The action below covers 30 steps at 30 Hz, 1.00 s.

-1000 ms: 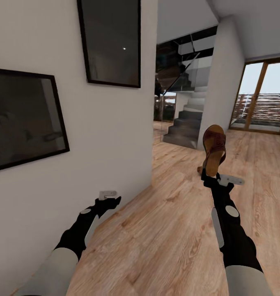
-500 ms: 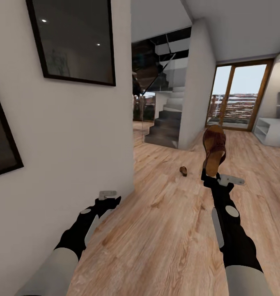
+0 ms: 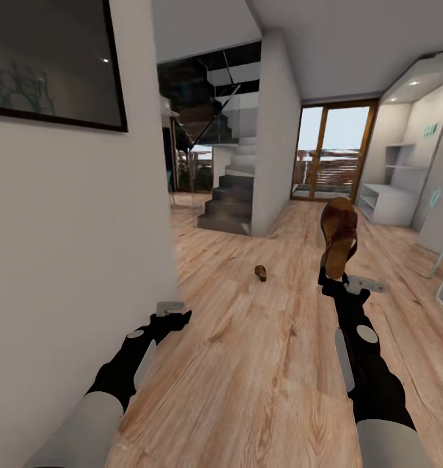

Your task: Pick up the two gym shoes and the two sandals from the corridor floor and place them onto the hallstand (shoe rack) in the corridor, making sure they are on the rack and not on the floor. Arrange them so the two gym shoes are next to each other and the two sandals are next to each other.

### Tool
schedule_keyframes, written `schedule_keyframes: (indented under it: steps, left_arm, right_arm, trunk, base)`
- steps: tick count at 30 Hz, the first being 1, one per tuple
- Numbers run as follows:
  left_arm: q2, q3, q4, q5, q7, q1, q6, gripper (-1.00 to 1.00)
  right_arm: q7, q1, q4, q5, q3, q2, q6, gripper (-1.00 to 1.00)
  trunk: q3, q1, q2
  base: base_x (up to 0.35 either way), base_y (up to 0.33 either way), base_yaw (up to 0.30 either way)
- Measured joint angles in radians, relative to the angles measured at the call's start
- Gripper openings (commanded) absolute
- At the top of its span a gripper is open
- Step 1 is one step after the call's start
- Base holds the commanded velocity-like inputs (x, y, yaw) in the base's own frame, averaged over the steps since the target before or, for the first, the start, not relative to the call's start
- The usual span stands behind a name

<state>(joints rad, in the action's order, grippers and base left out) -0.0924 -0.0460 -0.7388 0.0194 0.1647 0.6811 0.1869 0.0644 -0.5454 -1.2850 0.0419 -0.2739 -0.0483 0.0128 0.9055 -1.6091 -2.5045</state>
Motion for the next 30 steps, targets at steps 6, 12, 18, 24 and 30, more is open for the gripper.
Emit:
schedule_keyframes:
  steps: [6,12,18,24,30]
  left_arm:
    - [0.001,-0.001,0.000,0.001,0.001,0.000,0.000,1.00]
    - [0.001,-0.001,0.000,0.002,0.001,0.000,0.000,1.00]
    - [0.001,-0.002,0.000,0.002,0.001,0.000,0.000,1.00]
    - [0.002,-0.002,0.000,0.003,0.001,0.000,0.000,1.00]
    - [0.002,-0.001,0.001,0.003,0.001,0.000,0.001,1.00]
  right_arm:
    - [0.000,0.000,0.000,0.000,0.000,0.000,0.000,-1.00]
    - [0.000,0.000,0.000,0.001,0.000,0.000,0.000,-1.00]
    - [0.000,0.000,0.000,0.001,0.000,0.000,0.000,-1.00]
    - [0.000,0.000,0.000,0.001,0.000,0.000,0.000,-1.00]
    - [0.000,0.000,0.000,0.001,0.000,0.000,0.000,-1.00]
  trunk:
    - [0.000,0.000,0.000]
    - [0.000,0.000,0.000]
    - [0.000,0.000,0.000]
    - [0.000,0.000,0.000]
    - [0.000,0.000,0.000]
  base:
    - [0.305,-0.194,-0.287]
    - [0.328,-0.160,-0.087]
    - [0.345,-0.099,-0.008]
    - [0.347,-0.086,-0.001]
    - [0.347,-0.085,0.058]
